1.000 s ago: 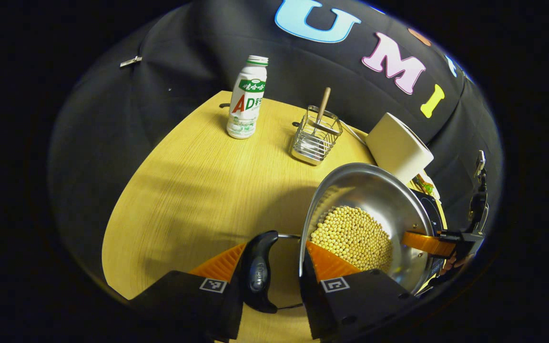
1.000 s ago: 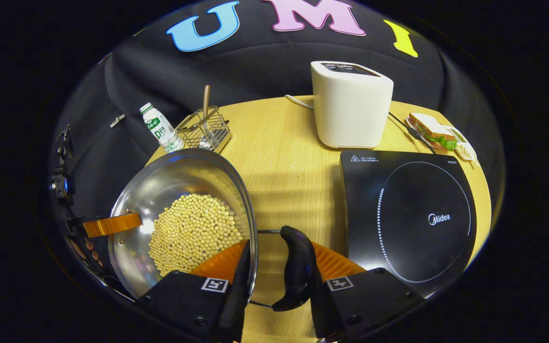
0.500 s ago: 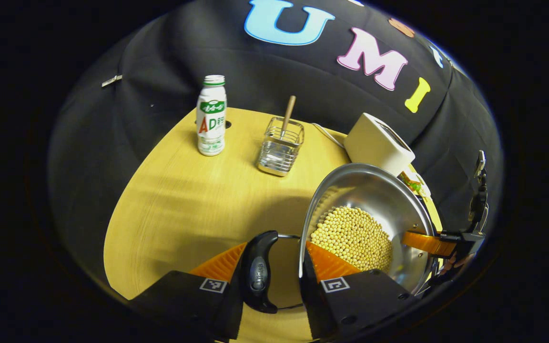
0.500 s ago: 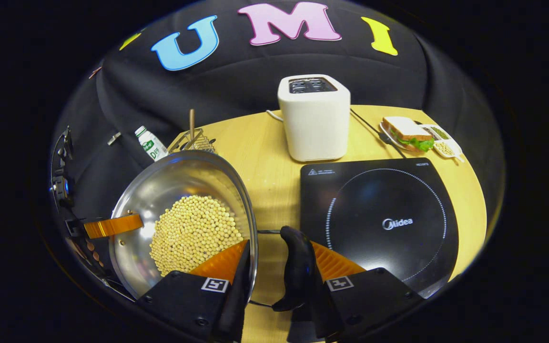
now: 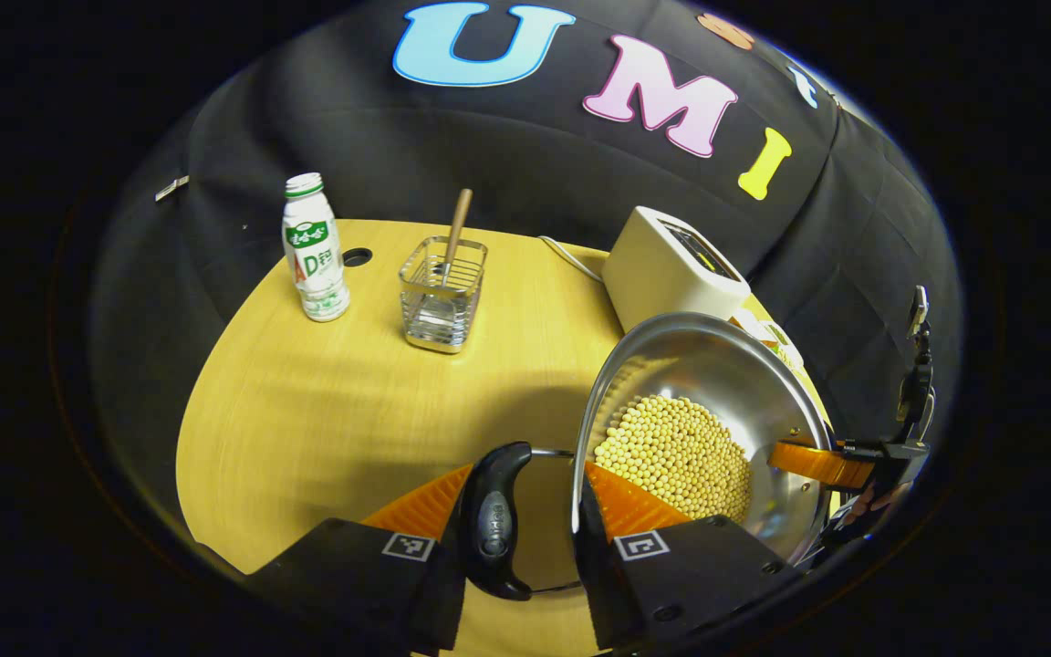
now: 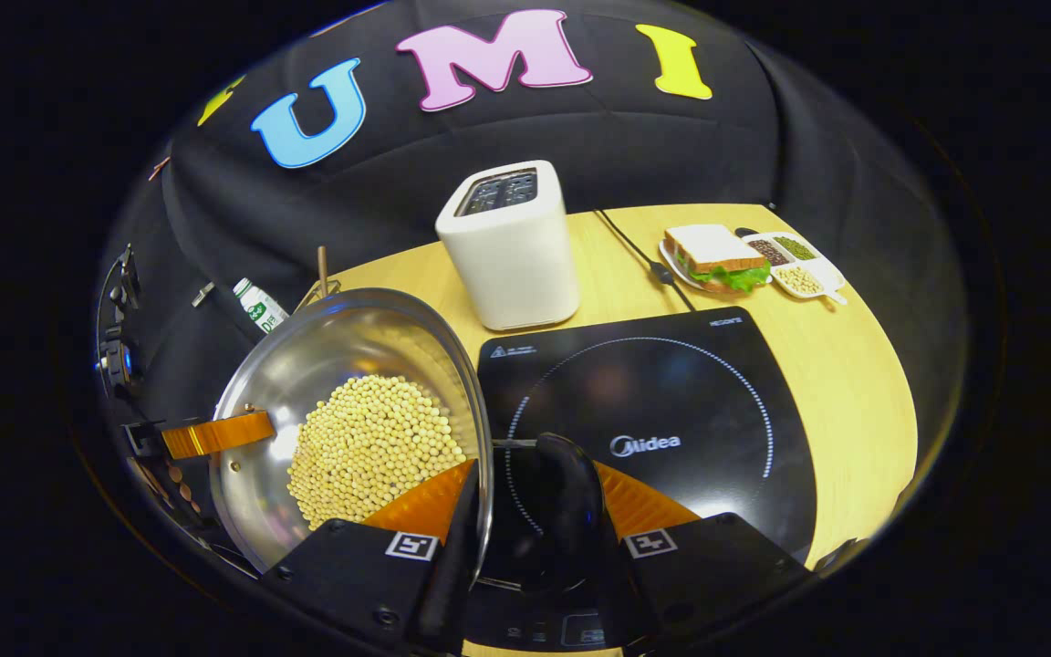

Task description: First push the handle of the pot to place it horizontally, then grasp the pot with both hands and set it on the induction cooktop.

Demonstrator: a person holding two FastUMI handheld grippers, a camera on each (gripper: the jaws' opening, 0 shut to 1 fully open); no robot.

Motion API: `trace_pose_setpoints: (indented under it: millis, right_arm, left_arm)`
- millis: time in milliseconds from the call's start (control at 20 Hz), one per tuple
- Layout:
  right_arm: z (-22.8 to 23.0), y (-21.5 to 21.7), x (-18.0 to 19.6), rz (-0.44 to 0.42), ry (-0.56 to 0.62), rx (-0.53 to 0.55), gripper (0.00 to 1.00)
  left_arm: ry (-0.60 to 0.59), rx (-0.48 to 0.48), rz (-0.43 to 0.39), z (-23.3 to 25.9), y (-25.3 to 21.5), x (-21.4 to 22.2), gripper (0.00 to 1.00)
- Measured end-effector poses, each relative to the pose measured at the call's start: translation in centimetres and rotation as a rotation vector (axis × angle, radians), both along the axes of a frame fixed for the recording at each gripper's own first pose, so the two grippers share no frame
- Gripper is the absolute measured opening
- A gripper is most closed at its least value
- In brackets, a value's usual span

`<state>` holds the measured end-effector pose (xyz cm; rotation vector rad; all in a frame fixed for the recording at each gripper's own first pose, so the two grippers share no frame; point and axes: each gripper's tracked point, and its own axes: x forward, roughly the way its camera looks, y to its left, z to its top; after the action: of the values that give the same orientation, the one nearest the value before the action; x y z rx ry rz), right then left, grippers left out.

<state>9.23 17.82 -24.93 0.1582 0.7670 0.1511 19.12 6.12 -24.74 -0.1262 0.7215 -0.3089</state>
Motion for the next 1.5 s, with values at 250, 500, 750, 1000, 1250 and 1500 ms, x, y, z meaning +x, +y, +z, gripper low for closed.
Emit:
trace_pose_setpoints:
  millis: [250, 500, 750, 1000, 1250, 1500]
  right_arm:
    - [0.8, -4.1, 0.7, -0.007, -0.010, -0.006, 0.59]
    - [0.8, -7.9, 1.3, -0.023, -0.009, -0.013, 0.59]
    - [0.8, -11.2, 2.3, -0.033, -0.003, -0.028, 0.55]
    - [0.1, -13.8, 3.5, -0.039, 0.007, -0.029, 0.55]
    - [-0.5, -15.9, 4.4, -0.044, 0.019, -0.022, 0.54]
    - [-1.3, -18.1, 5.0, -0.060, 0.034, -0.015, 0.55]
  left_arm:
    - [0.006, -0.016, -0.008, 0.1, -4.3, -0.1, 0.57]
    - [-0.005, -0.021, -0.026, 0.1, -8.3, 0.3, 0.57]
    - [-0.003, -0.037, -0.032, -0.6, -11.9, 0.9, 0.57]
    - [0.006, -0.035, -0.038, -1.2, -14.7, 1.7, 0.57]
    - [0.016, -0.032, -0.033, -1.6, -16.9, 2.0, 0.57]
    - [0.013, -0.014, -0.047, -1.9, -19.3, 2.5, 0.57]
